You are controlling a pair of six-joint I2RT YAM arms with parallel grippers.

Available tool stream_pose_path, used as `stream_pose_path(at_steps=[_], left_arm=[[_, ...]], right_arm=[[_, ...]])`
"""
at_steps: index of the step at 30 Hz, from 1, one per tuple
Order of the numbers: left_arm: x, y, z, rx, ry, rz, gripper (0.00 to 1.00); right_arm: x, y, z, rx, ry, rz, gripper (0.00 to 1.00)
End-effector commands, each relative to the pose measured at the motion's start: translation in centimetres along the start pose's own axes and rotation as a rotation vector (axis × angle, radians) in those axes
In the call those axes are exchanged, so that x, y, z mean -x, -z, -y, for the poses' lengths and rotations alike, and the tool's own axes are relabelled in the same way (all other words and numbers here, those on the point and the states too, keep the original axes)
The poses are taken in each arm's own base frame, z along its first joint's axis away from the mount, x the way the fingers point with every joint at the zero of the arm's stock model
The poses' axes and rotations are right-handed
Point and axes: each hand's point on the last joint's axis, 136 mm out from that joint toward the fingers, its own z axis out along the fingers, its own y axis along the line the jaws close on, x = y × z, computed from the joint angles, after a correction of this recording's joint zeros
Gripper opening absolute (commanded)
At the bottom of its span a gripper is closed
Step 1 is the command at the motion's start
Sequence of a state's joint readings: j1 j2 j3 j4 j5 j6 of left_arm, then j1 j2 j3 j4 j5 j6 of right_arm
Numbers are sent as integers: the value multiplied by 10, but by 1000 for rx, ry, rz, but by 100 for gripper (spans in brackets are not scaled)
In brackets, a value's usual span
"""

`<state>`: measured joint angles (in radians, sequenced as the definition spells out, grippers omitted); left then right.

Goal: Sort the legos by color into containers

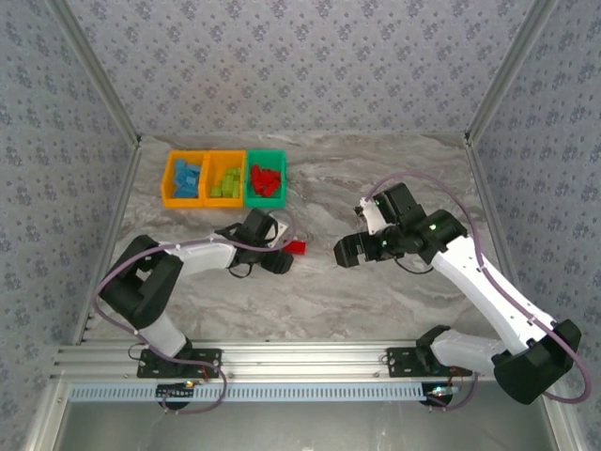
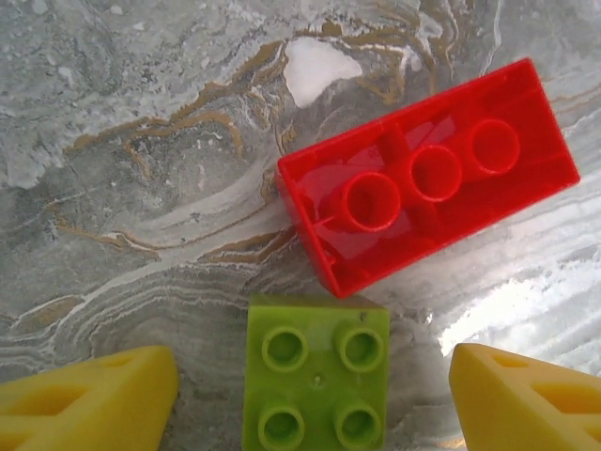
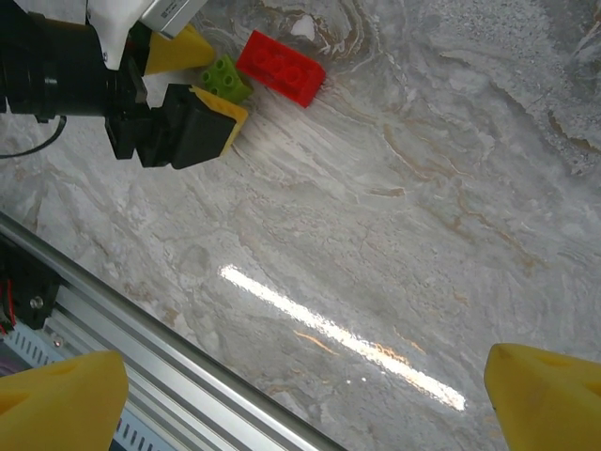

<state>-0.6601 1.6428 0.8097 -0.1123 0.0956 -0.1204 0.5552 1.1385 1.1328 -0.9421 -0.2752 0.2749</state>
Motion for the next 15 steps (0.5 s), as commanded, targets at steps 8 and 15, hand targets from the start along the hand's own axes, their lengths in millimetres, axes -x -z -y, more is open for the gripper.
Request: stream_pose_path(at_steps=[8, 15], left_arm=[[-6, -13, 9, 4, -66, -33, 51], [0, 3, 13, -6, -89, -11, 40]], right_arm=[[14, -1, -7, 55, -54, 65, 100], [14, -5, -10, 80, -74, 68, 100]])
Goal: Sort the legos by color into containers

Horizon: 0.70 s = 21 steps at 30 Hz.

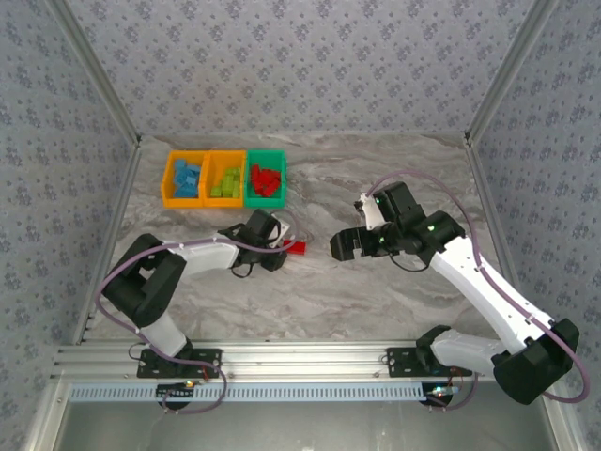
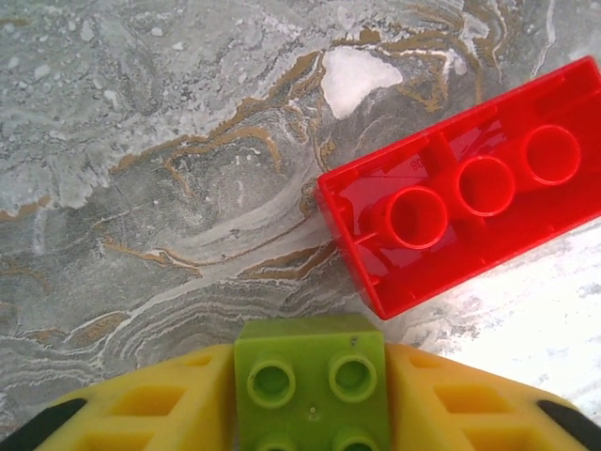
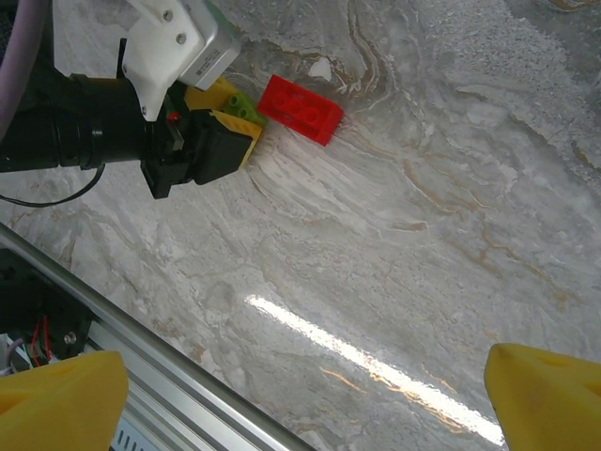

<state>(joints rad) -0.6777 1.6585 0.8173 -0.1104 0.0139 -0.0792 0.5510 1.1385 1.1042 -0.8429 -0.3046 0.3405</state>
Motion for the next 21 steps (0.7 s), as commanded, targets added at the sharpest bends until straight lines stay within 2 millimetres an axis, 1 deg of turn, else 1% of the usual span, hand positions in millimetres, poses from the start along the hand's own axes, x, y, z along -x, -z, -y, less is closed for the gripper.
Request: stream_pose_path(at_steps=[1, 4, 7, 9, 11, 13, 15, 18, 19, 20, 21], left_arm=[[3, 13, 21, -81, -32, 9, 39], [22, 39, 13, -39, 2, 104, 37], [47, 69, -8, 49, 34, 220, 35], [68, 90, -34, 127, 69, 297, 35], [86, 103, -65, 185, 127, 338, 35], [104, 110, -102, 247, 184, 370, 36], [120, 113, -141, 317, 244, 400, 36], [138, 107, -194, 383, 337, 439, 36], [143, 104, -208, 395, 360, 448, 36], [144, 96, -222, 403, 383, 433, 37], [151, 93, -232, 405, 392, 431, 38]], right_arm=[[1, 0, -5, 36, -31, 15, 100], [4, 1, -8, 55, -44, 33, 100], [8, 4, -11, 74, -49, 67, 100], [10, 6, -11, 74, -52, 89, 100], [11, 7, -10, 72, -54, 100, 100], [10, 7, -10, 72, -57, 102, 100], [9, 7, -10, 75, -61, 103, 100], [5, 10, -9, 76, -71, 101, 100], [4, 11, -9, 76, -75, 101, 100], [2, 12, -9, 78, -79, 101, 100], [0, 14, -9, 79, -81, 105, 100]])
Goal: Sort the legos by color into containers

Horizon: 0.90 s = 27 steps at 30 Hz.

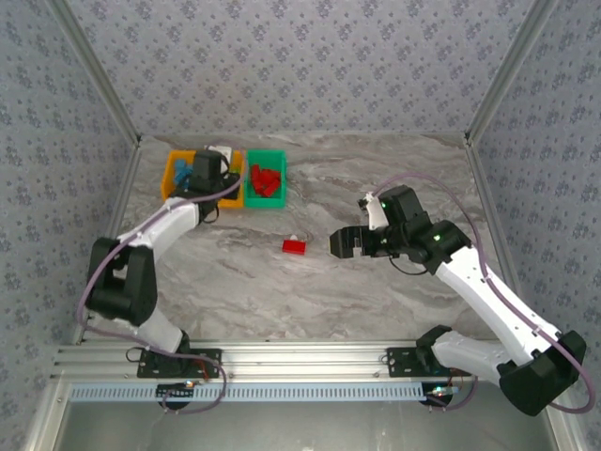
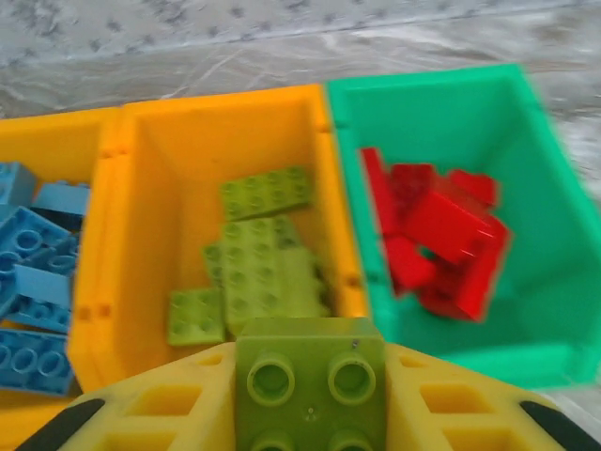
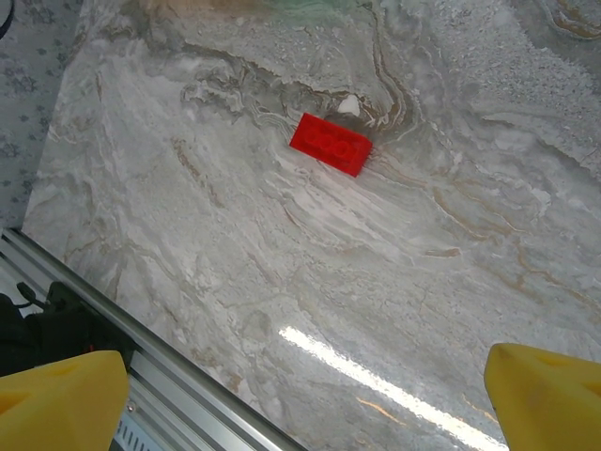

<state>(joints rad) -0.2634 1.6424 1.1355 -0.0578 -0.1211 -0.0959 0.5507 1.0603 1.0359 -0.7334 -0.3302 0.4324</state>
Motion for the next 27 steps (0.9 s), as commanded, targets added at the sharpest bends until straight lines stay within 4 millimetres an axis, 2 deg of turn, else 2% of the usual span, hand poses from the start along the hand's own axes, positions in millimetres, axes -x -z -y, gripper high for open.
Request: stream_pose_path(at_steps=[1, 4, 6, 8, 11, 14, 17, 19, 21, 23, 27], left_arm=[[27, -29, -21, 31, 46, 26, 39], [39, -51, -28, 21, 48, -3, 49], [49, -56, -30, 13, 53, 0, 56], [58, -55, -30, 0, 54, 14, 59], [68, -40, -23, -46, 64, 24, 58], [74, -5, -7, -137, 113, 75, 58], [72, 45, 23, -242, 115, 131, 58], [63, 83, 50, -304, 53, 163, 58], [47, 118, 72, -343, -30, 178, 59], [27, 148, 86, -364, -105, 178, 59], [-18, 202, 104, -471, -282, 144, 64]], right_arm=[[-7, 9, 1, 9, -29, 11, 100], [-13, 11, 8, -18, -49, 20, 100], [-17, 10, 14, -41, -71, 15, 100], [-21, 7, 19, -58, -98, 7, 100], [-24, -4, 24, -62, -148, 10, 100], [-25, -20, 30, -102, -207, 22, 100], [-23, -42, 22, -135, -168, 26, 100], [-20, -57, 18, -189, -125, 23, 100], [-16, -69, 24, -270, -129, 23, 100], [-14, -84, 26, -313, -165, 25, 100], [-9, -127, 7, -277, -255, 18, 100]])
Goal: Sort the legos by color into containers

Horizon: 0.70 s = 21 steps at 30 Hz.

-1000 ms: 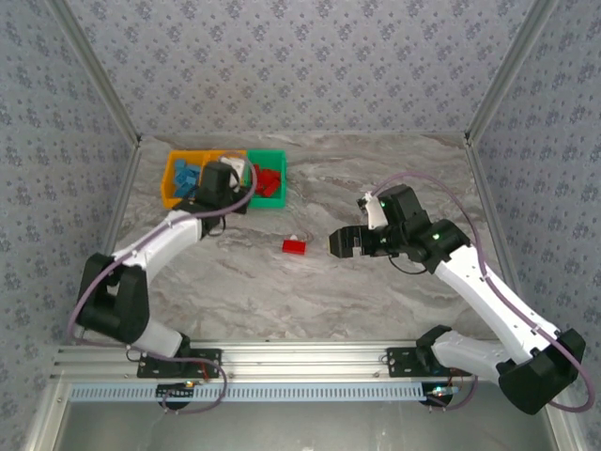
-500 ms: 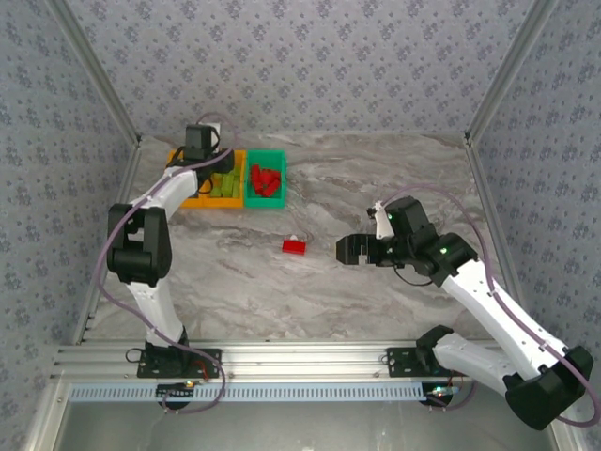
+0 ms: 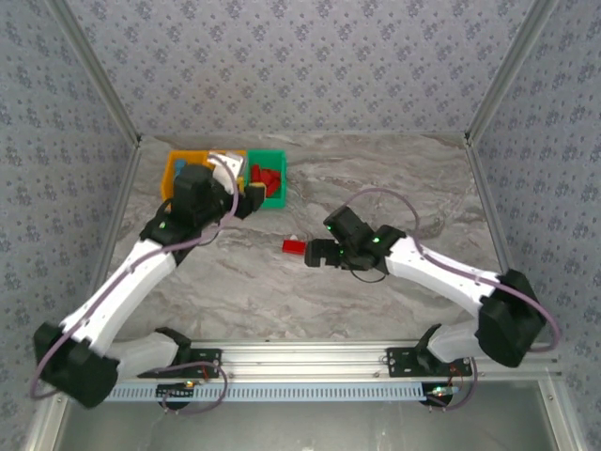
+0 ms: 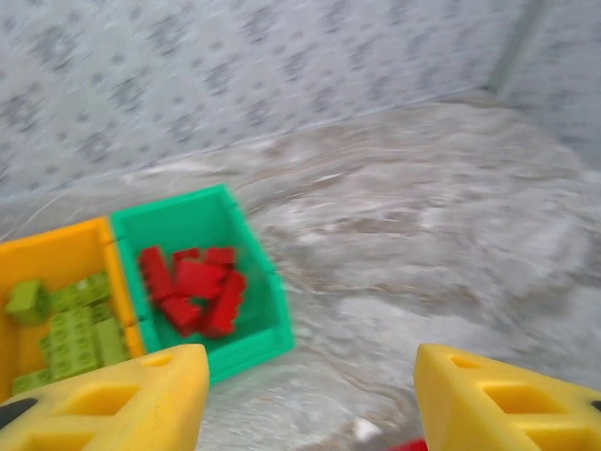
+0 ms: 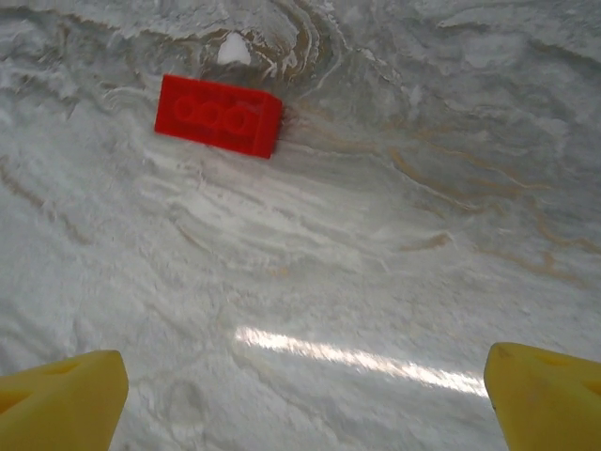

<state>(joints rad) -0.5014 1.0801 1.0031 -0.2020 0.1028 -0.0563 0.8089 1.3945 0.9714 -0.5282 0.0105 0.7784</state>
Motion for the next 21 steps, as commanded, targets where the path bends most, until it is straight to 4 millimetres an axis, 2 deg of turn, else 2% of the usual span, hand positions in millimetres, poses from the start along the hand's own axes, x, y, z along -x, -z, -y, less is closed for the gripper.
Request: stream_pose_path(at_steps=[1, 6, 8, 12, 14, 16, 21], left_arm=[[-54, 32, 22, -102, -132, -168, 68], [-105, 89, 69, -413, -266, -324, 87], [-121, 98, 75, -460, -277, -350, 94], [-155, 86, 55, -371, -285, -433, 99], [-167, 79, 52, -360, -287, -454, 99], [-172, 72, 51, -364, -291, -444, 99], [-180, 71, 56, -412, -335, -454, 99]], right_arm=[[26, -19, -26, -14, -98, 83, 100], [36, -56, -45, -130, -48, 30, 100], [40, -71, -50, -144, -27, 26, 100], [41, -97, -36, -263, -47, 9, 100], [41, -109, -38, -271, -27, -11, 100], [40, -118, -39, -288, -14, -29, 100], [42, -135, -39, -305, -15, -42, 97]])
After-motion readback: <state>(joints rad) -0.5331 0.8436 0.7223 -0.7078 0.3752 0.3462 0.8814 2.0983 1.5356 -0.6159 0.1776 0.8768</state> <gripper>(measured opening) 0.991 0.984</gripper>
